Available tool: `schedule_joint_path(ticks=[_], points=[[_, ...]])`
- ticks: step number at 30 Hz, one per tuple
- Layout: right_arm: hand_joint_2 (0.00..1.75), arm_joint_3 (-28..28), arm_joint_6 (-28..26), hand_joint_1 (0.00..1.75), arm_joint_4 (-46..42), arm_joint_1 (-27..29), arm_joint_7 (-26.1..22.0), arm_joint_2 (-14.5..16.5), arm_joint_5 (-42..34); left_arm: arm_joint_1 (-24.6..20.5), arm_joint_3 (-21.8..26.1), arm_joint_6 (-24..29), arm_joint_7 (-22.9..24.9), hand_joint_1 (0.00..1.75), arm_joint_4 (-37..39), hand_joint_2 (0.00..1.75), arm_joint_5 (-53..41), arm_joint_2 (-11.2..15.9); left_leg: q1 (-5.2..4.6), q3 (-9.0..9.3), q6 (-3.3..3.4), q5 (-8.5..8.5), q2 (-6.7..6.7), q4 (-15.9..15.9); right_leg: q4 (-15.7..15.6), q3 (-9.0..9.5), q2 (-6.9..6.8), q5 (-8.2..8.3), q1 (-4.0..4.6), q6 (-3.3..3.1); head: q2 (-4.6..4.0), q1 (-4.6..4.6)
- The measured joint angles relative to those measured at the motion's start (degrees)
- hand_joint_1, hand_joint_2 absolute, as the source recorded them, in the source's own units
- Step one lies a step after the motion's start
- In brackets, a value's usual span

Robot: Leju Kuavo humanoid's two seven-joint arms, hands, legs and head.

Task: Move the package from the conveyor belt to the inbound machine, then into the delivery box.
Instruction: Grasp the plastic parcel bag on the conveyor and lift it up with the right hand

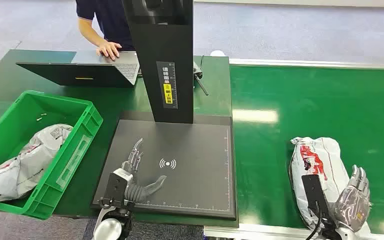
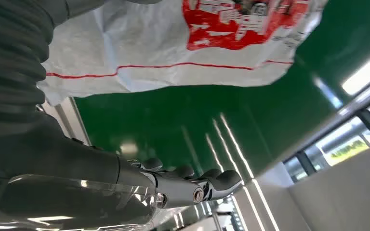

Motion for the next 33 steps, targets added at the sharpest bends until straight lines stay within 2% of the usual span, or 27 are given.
schedule_joint_path(ticks=[33], points=[[1.75,0.02,-2.85,1.75,-1.57,0.14,-3.43,0.40,-3.59,-0.01,0.00,0.04,-0.05,0.00,0.01,1.75,0.00,0.00,-0.01,0.01,0.00,0.00,0.00,0.00,0.00,0.00,0.00,0.00,0.00,0.00,0.00,0.00]])
